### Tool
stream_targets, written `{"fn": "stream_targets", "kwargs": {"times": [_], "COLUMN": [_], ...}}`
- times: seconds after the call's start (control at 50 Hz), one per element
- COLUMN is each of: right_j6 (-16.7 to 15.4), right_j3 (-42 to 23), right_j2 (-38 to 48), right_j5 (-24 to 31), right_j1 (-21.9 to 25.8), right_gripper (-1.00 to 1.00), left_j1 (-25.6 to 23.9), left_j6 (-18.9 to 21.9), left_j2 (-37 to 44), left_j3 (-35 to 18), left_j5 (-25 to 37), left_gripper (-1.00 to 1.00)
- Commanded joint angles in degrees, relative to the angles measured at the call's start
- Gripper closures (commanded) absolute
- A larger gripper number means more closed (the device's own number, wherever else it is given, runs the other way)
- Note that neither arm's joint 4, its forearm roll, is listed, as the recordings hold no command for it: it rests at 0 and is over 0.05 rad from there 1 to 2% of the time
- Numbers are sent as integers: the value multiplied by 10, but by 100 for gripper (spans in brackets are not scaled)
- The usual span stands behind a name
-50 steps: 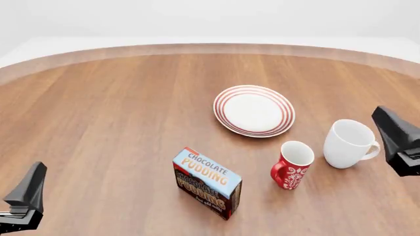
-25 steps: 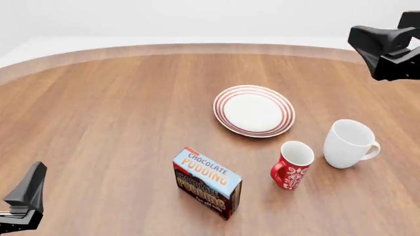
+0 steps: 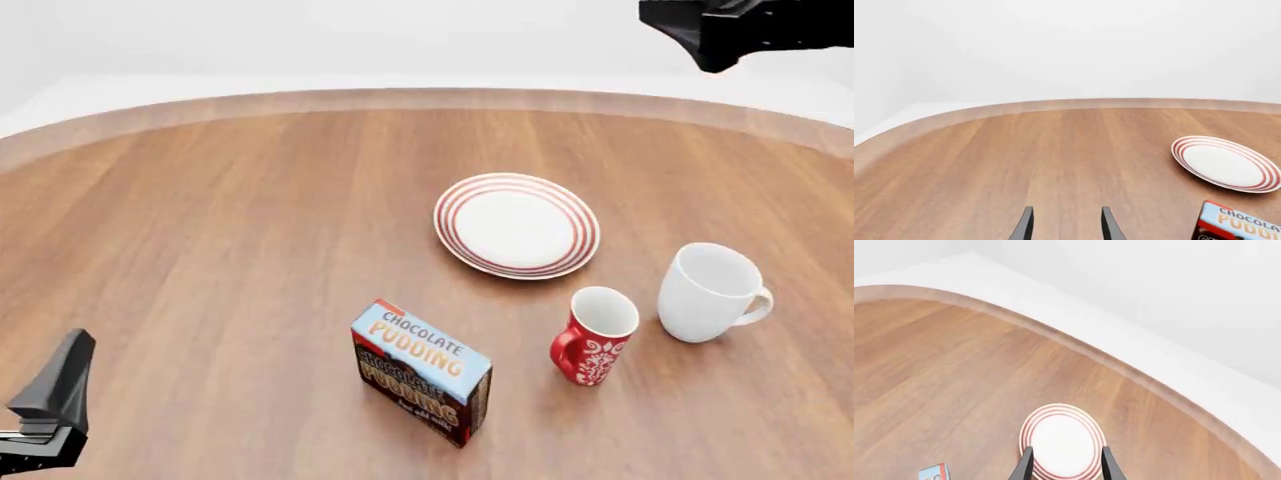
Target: Put the chocolate pudding to the right of the plate.
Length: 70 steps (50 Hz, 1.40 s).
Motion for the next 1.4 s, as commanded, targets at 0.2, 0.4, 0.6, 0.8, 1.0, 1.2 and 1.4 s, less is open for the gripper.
{"fn": "stream_targets", "kwargs": {"times": [0.2, 0.4, 0.6, 0.8, 1.0, 1.2, 1.4], "right_j6": [-30, -46, -47, -50, -41, -40, -31], "right_j3": [-76, -75, -59, -37, -23, -6, 0], "right_j2": [78, 99, 104, 108, 112, 114, 126], "right_j5": [61, 70, 71, 61, 65, 67, 64], "right_j1": [42, 42, 51, 43, 55, 63, 76], "right_gripper": [-100, -100, -100, -100, -100, -100, -100], "left_j1": [0, 0, 0, 0, 0, 0, 0], "left_j6": [0, 0, 0, 0, 0, 0, 0], "left_j2": [0, 0, 0, 0, 0, 0, 0], "left_j3": [0, 0, 0, 0, 0, 0, 0], "left_j5": [0, 0, 0, 0, 0, 0, 0], "left_gripper": [-100, -100, -100, -100, -100, -100, -100]}}
